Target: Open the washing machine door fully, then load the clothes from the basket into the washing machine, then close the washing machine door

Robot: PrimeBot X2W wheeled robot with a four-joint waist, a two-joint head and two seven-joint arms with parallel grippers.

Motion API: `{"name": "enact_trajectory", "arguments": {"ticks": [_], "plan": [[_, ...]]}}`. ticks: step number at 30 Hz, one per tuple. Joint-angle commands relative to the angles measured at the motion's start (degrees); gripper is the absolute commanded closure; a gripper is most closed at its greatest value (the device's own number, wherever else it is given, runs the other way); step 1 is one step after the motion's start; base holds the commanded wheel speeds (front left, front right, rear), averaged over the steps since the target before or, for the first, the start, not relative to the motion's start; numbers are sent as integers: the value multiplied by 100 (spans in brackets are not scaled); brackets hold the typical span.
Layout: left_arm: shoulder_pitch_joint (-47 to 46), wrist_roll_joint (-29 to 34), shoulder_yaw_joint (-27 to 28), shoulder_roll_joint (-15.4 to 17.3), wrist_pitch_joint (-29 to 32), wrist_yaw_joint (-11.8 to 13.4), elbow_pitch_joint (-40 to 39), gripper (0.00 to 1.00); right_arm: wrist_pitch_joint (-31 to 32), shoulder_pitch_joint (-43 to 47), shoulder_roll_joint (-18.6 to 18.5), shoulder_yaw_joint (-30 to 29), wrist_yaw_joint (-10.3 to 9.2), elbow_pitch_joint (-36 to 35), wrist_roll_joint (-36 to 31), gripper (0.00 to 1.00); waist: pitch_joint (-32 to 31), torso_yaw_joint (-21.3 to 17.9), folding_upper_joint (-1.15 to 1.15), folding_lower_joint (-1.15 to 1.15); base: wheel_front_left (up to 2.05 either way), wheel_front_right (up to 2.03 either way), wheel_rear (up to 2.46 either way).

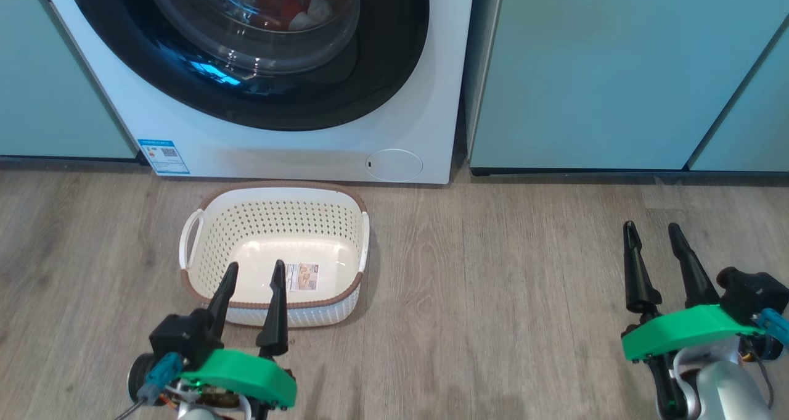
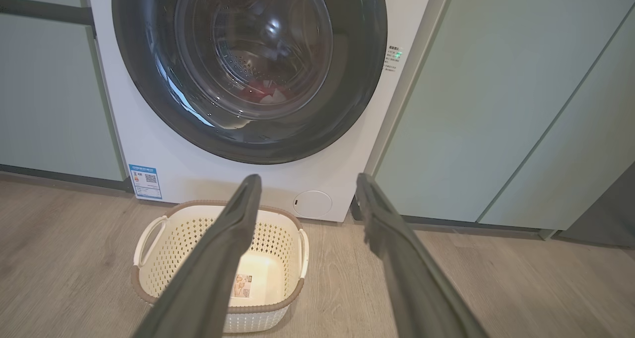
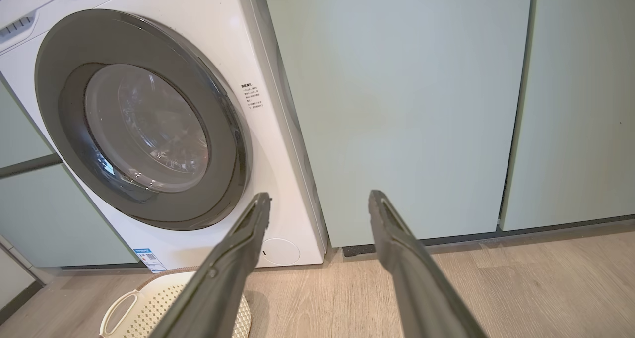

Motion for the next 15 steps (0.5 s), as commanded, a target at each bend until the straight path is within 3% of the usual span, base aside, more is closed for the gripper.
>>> {"name": "enact_trajectory", "arguments": {"ticks": [1,15], "plan": [[-201,-14,215,41,-56,-19,-212,0,-37,-150,-6,140,-1,-189,-23,0,1,-3,0,0,0,0,0],[-178,-190,276,41,-56,-118,-93,0,-37,-140,-6,169,-1,-155,25,0,-4,-19,0,0,0,0,0]]}}
